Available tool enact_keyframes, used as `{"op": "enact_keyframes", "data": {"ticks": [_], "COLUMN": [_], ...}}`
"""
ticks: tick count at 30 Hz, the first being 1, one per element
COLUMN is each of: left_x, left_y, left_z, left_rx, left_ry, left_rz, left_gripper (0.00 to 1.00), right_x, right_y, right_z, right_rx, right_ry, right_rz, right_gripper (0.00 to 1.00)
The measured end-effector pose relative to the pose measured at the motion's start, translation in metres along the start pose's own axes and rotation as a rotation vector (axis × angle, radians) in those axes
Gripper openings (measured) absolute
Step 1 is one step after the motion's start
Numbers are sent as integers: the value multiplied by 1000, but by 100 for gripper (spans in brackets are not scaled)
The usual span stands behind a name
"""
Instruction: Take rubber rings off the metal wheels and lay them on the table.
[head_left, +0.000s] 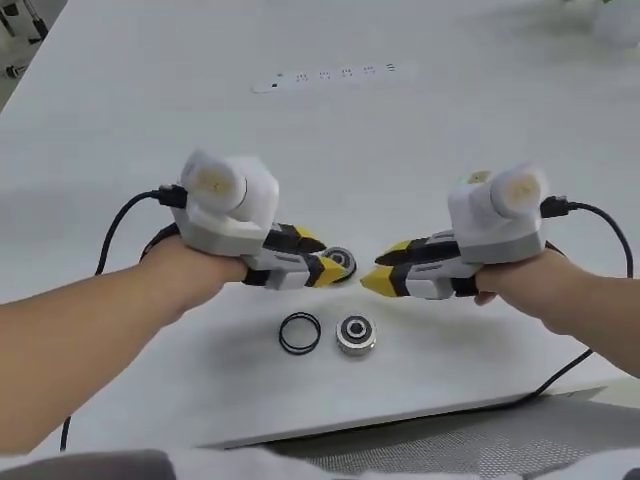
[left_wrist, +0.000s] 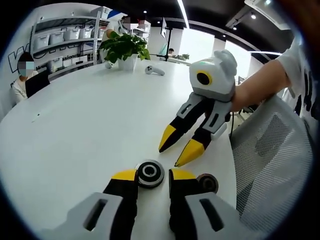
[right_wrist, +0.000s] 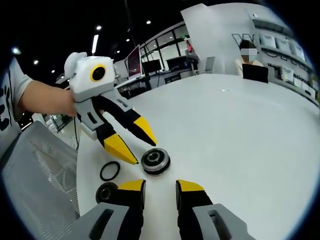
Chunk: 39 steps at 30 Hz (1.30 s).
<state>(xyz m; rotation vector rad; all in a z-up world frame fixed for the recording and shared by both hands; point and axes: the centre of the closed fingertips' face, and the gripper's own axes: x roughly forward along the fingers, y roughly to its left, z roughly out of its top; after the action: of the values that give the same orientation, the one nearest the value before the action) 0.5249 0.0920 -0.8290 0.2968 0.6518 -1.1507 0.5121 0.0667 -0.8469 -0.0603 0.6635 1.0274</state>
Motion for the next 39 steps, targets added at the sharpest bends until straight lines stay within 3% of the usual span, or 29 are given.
{"op": "enact_keyframes", "data": {"ticks": [8,15,24,39], "left_x": [5,6,7,6], "left_y": [1,4,8,6], "left_z": [-2,-3,-5,-5], "left_rx": [45,135,124,118], "left_ry": [14,29,3,1], "left_rz": [23,56,77,97], "left_gripper": [14,9,8,7], "right_x": [0,3,8,25], "right_y": [-1,-2,3,5], "right_z": [-2,-2,4,13], "right_rx": [5,0,-18,-79], "right_ry": [2,3,0,5], "right_rz": [-2,1,5,6], "right_gripper": [22,21,22,29]}}
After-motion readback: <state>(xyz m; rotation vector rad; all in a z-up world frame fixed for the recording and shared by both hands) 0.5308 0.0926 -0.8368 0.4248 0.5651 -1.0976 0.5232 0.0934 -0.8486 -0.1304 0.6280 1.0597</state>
